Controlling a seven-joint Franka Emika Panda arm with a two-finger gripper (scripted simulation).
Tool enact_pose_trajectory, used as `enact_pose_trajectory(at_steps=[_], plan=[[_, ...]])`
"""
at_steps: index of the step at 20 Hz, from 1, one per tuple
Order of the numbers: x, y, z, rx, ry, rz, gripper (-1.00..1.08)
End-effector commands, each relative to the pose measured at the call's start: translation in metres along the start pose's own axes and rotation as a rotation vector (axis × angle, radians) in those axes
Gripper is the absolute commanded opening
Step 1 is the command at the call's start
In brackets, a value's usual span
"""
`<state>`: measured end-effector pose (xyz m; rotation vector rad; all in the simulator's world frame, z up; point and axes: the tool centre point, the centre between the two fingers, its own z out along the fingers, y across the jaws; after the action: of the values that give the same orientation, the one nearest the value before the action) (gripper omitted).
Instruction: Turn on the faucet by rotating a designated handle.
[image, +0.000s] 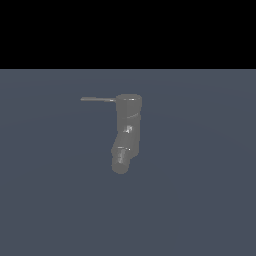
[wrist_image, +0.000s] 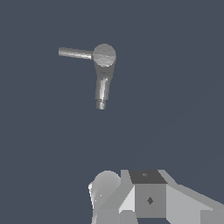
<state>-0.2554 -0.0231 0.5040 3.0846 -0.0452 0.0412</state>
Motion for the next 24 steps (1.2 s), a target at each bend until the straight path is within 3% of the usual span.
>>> enact_pose_trajectory(at_steps=[1, 12, 24], plan=[[0.0, 0.0, 0.0, 0.0, 0.0, 0.0, -1.0], [0.003, -0.014, 0.011, 0.001, -0.003, 0.063, -1.0], [0.019, -0.057, 0.049, 0.004, -0.012, 0.271, -1.0]])
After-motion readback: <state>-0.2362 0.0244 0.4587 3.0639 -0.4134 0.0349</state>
